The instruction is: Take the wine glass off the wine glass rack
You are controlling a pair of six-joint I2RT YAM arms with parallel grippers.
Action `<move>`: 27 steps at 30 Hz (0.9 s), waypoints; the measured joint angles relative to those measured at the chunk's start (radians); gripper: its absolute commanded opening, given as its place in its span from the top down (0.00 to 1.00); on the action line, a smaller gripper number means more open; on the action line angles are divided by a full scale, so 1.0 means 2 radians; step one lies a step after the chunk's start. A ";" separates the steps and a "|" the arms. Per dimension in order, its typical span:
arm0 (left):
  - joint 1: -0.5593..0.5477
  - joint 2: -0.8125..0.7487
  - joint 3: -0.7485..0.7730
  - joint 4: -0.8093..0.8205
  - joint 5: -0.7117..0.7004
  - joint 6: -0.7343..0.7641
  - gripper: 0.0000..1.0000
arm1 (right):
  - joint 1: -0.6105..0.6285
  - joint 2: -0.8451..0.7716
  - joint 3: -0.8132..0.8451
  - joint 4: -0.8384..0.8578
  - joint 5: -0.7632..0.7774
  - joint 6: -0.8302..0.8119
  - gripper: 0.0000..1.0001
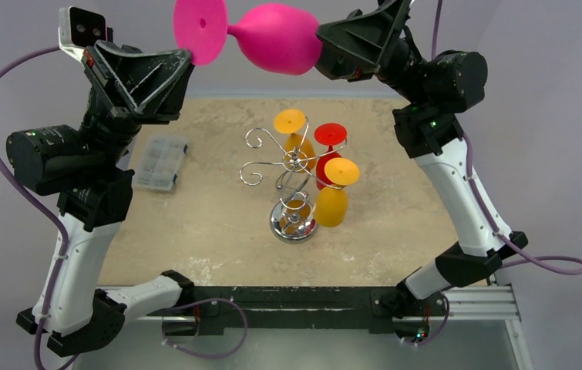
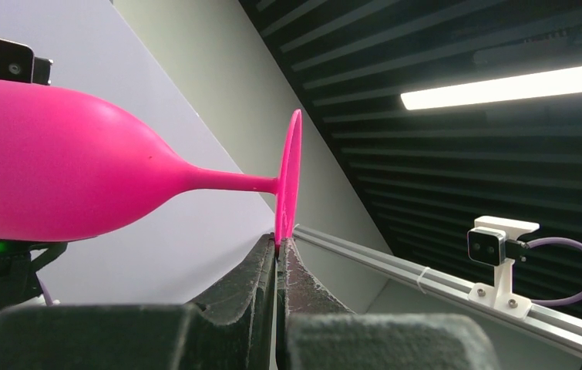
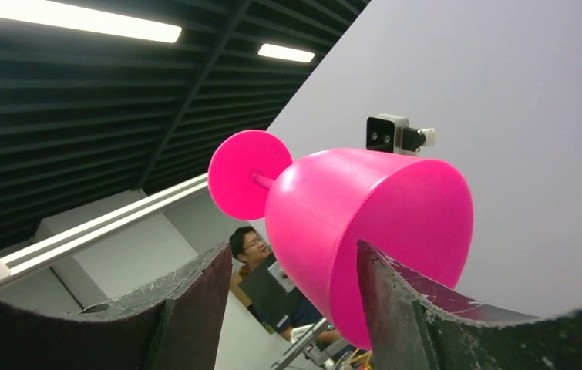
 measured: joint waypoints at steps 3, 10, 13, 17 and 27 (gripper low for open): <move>0.000 -0.001 -0.001 0.000 -0.001 0.001 1.00 | 0.005 0.000 0.001 0.001 0.000 0.002 0.54; 0.000 -0.009 -0.009 0.002 -0.004 0.002 1.00 | 0.019 0.004 0.002 0.002 0.002 0.004 0.85; 0.000 -0.012 -0.013 0.002 -0.009 0.004 1.00 | 0.020 0.006 0.002 0.005 0.007 0.007 1.00; 0.000 -0.017 -0.023 0.000 -0.019 0.005 0.89 | 0.022 0.003 0.006 0.028 0.018 0.022 1.00; 0.000 -0.042 -0.069 0.001 -0.028 0.011 0.31 | 0.022 -0.011 -0.010 0.031 0.023 0.017 1.00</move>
